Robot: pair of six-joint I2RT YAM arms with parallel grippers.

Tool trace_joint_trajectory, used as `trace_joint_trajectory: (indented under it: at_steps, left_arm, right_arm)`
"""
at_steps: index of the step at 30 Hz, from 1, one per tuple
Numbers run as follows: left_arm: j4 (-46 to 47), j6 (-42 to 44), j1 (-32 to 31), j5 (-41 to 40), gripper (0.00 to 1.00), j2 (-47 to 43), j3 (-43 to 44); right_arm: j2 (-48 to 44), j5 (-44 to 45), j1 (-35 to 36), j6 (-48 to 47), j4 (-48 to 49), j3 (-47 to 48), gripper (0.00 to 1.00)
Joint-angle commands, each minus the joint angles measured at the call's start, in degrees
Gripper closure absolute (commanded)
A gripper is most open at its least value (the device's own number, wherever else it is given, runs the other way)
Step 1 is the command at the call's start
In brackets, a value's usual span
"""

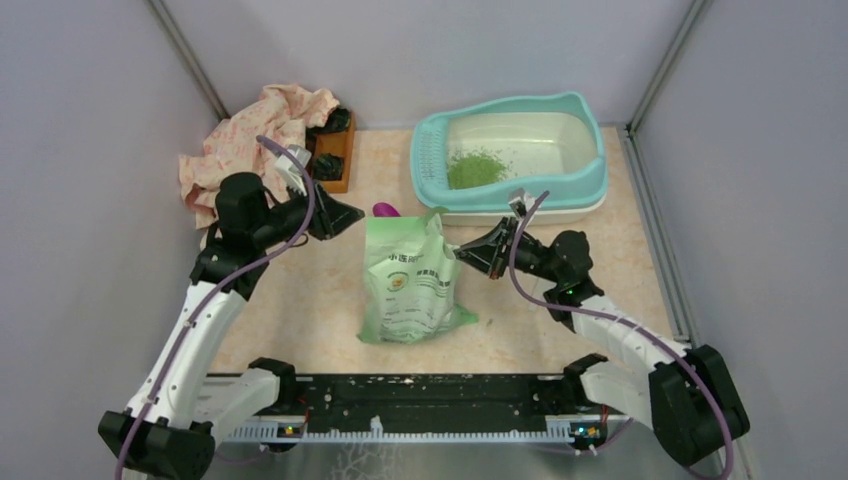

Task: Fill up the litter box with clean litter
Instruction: Adjust the cat litter bag at the center of the board.

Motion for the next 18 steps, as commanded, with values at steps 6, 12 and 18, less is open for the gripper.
trace_joint_trajectory:
  at_steps: [6,12,18]
  left_arm:
    - [-0.44,2.72,-0.03,-0.37,0.64,0.68,5.01]
    - [-3.77,3.38,-0.03,0.37,0.36,-3.51,3.96]
    - [-6.78,3.28,0.0,0.5,0.17,-7.73,2.71]
  right_arm:
    - [-17.68,8.09,-0.12,-11.58,-23.21,-2.43,1.0]
    - [-24.63,20.86,-2.43,-11.65,-33.37,-4.6,0.82]
    - [-22.21,19.57,-2.91,-7.88,-28.96,-6.32,0.67]
